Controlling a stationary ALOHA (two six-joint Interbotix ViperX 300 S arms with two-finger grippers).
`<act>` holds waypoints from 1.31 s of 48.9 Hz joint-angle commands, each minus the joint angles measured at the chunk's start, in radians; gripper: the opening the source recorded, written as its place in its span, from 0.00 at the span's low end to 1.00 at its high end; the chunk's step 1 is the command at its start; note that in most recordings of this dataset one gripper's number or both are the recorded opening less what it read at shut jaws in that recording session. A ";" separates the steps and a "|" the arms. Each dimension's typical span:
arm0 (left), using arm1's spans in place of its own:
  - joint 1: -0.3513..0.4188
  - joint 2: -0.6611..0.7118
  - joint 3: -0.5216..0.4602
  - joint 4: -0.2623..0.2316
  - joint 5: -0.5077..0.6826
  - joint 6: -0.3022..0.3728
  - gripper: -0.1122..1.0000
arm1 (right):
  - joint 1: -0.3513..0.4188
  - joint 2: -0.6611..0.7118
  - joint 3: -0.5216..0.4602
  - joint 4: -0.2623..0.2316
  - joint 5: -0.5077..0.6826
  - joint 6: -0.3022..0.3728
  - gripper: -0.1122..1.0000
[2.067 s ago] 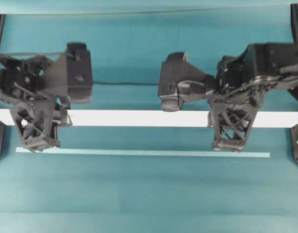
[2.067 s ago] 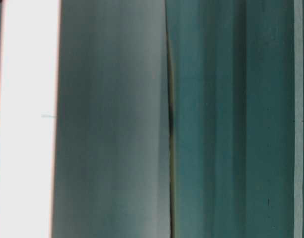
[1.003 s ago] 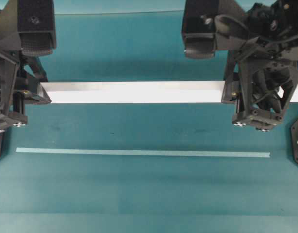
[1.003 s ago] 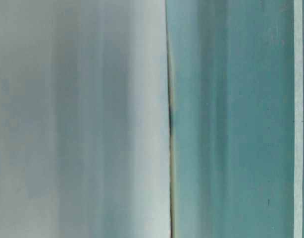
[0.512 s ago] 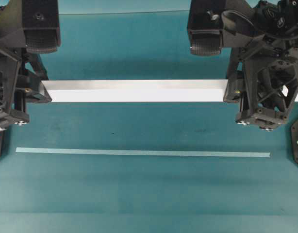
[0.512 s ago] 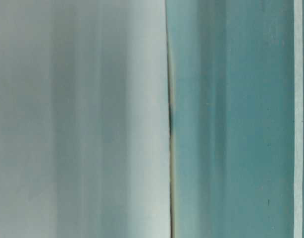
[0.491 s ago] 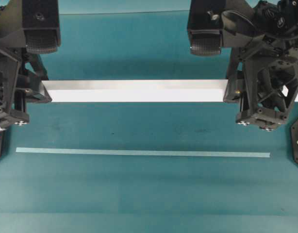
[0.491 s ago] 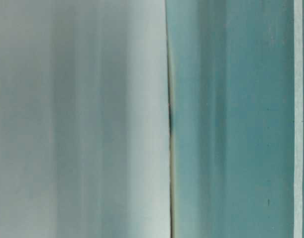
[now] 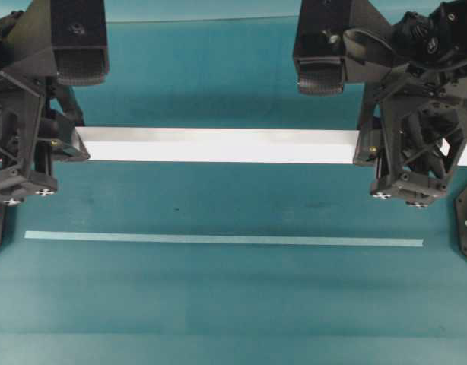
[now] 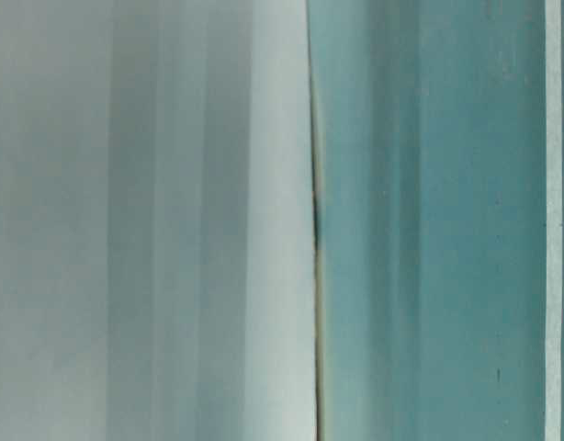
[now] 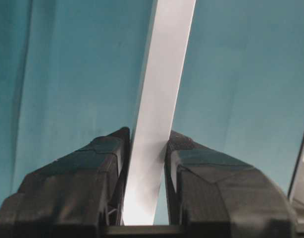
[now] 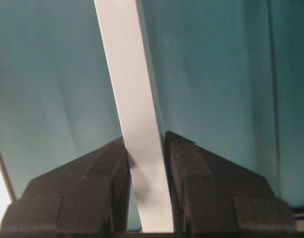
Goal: Lift a wooden board with both hands.
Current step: 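Lower the held board with both grippers back onto the table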
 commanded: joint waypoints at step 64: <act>0.054 -0.021 0.816 0.006 -0.687 -0.035 0.26 | 0.011 0.120 0.683 0.002 -0.653 -0.077 0.29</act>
